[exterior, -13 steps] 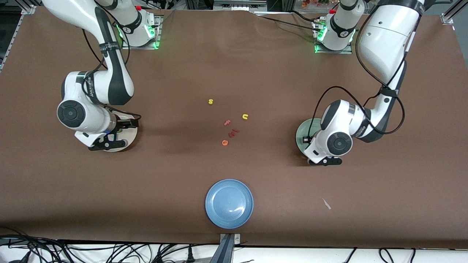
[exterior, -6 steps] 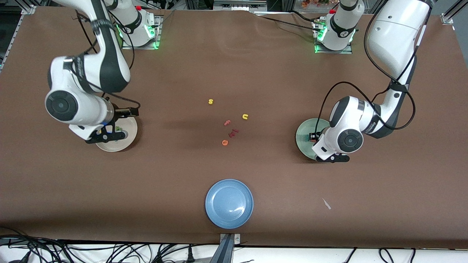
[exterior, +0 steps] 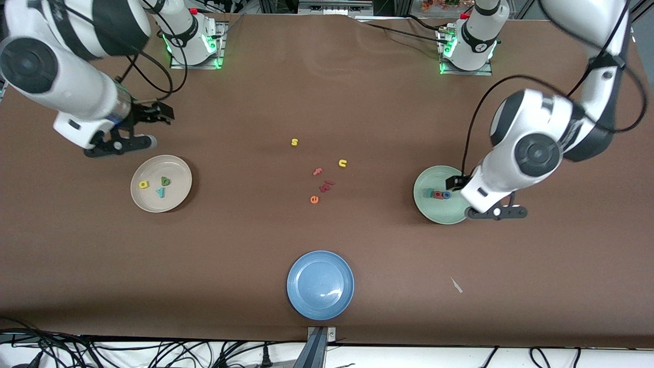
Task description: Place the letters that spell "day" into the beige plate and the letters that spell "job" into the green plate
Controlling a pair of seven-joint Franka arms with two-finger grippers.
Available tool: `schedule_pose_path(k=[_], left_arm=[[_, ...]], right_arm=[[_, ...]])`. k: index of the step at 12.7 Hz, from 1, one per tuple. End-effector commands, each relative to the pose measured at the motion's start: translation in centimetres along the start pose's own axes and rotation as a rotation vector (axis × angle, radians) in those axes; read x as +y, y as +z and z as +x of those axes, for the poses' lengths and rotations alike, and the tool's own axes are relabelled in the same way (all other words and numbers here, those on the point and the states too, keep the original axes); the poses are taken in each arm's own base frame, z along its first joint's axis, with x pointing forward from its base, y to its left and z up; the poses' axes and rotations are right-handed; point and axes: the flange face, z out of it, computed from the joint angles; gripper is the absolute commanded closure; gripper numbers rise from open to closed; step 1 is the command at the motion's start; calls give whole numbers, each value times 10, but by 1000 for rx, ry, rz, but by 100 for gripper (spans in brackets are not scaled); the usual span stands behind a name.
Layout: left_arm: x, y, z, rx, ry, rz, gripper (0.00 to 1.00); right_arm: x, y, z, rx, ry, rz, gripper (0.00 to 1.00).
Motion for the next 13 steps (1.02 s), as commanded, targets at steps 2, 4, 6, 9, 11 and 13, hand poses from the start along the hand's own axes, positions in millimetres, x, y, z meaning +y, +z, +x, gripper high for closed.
schedule_pose_path(k=[2, 4, 6, 9, 11, 13], left_arm=[[-38, -113, -49, 32, 84, -19, 0], [-85, -159, -81, 74, 17, -152, 0], [-116, -173, -111, 75, 66, -156, 0], [-117, -153, -119, 94, 85, -57, 0], [-116, -154, -123, 106, 91, -42, 0], [-135, -155, -121, 110, 77, -48, 0]], right_arm=[[55, -41, -24, 51, 96, 36, 0], [77, -46, -26, 68, 149, 155, 0], [83, -51, -30, 86, 161, 153, 0], [77, -54, -29, 96, 151, 142, 0], [79, -53, -27, 105, 138, 140, 0], [81, -53, -27, 109, 115, 126, 0]])
